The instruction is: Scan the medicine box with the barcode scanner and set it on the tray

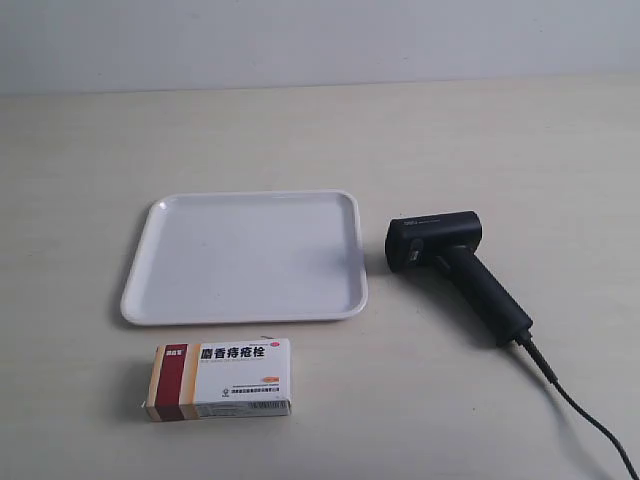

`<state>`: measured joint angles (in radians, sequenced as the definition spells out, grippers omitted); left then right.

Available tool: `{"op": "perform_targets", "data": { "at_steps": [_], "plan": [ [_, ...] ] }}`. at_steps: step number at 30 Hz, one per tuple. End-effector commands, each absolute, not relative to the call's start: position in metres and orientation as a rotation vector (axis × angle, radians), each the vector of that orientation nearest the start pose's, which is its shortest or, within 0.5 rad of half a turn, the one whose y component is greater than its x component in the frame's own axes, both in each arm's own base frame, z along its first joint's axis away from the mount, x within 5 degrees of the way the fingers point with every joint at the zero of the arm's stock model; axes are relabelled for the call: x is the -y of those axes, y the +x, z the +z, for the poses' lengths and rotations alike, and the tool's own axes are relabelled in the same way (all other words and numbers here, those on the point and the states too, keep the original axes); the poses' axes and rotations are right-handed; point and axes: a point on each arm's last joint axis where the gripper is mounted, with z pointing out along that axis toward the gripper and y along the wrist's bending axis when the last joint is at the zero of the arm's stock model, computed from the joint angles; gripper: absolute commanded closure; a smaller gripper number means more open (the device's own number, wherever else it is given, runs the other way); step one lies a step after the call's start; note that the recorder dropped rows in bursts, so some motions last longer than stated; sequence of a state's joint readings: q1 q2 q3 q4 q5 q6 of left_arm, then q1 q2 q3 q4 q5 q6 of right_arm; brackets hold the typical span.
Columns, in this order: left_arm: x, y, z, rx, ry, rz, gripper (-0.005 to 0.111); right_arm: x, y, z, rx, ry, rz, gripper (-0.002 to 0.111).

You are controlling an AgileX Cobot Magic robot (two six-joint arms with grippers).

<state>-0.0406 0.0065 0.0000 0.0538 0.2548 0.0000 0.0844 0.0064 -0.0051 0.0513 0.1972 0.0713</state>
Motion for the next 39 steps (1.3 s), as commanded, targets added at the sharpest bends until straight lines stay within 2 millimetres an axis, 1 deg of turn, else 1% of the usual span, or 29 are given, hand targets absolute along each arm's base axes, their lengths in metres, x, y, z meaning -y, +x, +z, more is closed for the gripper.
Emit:
{"op": "perform_targets", "data": {
  "at_steps": [1,21,24,26,30,34,35,39],
  "plan": [
    [0.001,0.055,0.190,-1.737,0.063,0.017,0.104,-0.006,0.056,0.196,-1.675,0.012,0.157,0.108],
    [0.001,0.055,0.190,-1.737,0.063,0.017,0.104,-0.006,0.056,0.196,-1.675,0.012,0.157,0.108],
    [0.001,0.055,0.191,-1.726,0.087,0.038,0.104,-0.006,0.056,0.196,-1.675,0.012,0.157,0.108],
    [0.002,0.056,0.193,-1.707,0.039,-0.015,0.104,-0.006,0.056,0.196,-1.671,0.012,0.157,0.108],
    [0.003,0.056,0.205,-1.573,-0.132,-0.201,0.104,-0.006,0.056,0.201,-1.625,0.106,0.252,0.108],
    [0.001,0.055,0.222,-1.381,-0.206,-0.294,0.104,-0.006,0.056,0.204,-1.588,0.183,0.328,0.108],
    [0.001,0.054,0.228,-1.306,-0.240,-0.347,0.104,-0.006,0.056,0.204,-1.579,0.204,0.349,0.108],
    [-0.001,0.047,0.247,-1.071,-0.290,-0.472,0.104,-0.005,0.056,0.208,-1.538,0.222,0.372,0.108]
  ]
}}
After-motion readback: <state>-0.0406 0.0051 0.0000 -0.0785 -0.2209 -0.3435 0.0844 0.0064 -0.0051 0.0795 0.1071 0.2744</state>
